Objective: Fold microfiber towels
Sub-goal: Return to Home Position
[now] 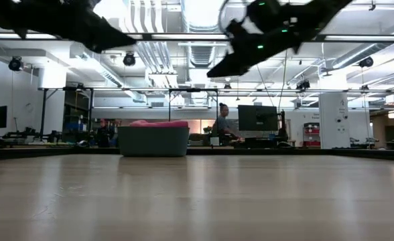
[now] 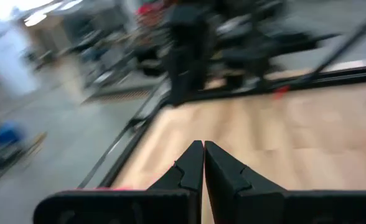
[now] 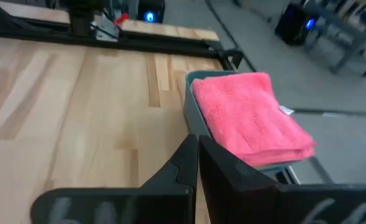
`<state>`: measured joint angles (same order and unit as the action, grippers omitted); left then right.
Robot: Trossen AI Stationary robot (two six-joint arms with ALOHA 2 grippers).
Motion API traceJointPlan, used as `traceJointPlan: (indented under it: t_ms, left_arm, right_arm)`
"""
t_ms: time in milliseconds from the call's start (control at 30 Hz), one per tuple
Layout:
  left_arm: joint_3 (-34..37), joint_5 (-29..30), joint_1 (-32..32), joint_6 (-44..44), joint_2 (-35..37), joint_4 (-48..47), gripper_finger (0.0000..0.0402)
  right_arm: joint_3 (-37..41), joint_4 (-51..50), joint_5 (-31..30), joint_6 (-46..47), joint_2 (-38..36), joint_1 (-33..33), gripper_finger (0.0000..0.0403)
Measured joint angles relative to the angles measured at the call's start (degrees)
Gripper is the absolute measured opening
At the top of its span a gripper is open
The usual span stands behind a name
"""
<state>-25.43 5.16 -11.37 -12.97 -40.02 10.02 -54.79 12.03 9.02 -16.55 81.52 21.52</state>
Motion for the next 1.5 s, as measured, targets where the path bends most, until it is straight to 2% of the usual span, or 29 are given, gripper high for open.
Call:
traceJointPlan:
  t_ms: [133, 433, 733, 867, 967, 1033, 1200, 1333, 1500]
  left_arm:
    - [3.2, -5.0, 2.8, -1.1, 6.3, 0.0, 0.0000]
    - [11.7, -5.1, 3.3, -1.4, 17.8, 0.0, 0.0000]
    - [17.2, -5.0, 3.2, -2.6, 30.9, 0.9, 0.0000]
    - [20.2, -5.0, 3.2, -2.5, 36.0, -0.1, 0.0000]
    - [22.1, -5.0, 3.2, -2.4, 39.1, 1.1, 0.0000]
    - [24.2, -4.9, 3.2, -2.4, 38.6, 1.9, 0.0000]
    - [24.9, -4.8, 3.2, -2.4, 37.4, 5.7, 0.0000]
    - [25.0, -4.9, 3.2, -2.4, 36.5, 5.7, 0.0000]
    - [25.0, -4.9, 3.2, -2.4, 36.1, 5.7, 0.0000]
  right_arm:
    - [10.4, 5.3, 0.0, -0.6, -8.4, -0.3, 0.0009]
    - [30.6, 14.2, 0.0, -1.0, -26.0, -0.3, 0.0009]
    - [44.0, 18.7, 0.4, 0.1, -44.4, -0.3, 0.0009]
    - [47.8, 18.8, 1.8, 1.8, -52.5, -0.3, 0.0009]
    - [50.5, 18.8, 6.9, 3.4, -57.3, -0.3, 0.0009]
    - [52.3, 18.9, 9.5, 4.7, -60.3, -0.3, 0.0009]
    - [54.1, 13.6, 9.6, 6.5, -66.1, -0.3, 0.0009]
    - [54.1, 11.0, 9.5, 7.0, -67.3, -0.3, 0.0009]
    - [54.1, 10.7, 3.7, 7.2, -67.1, -0.2, 0.0009]
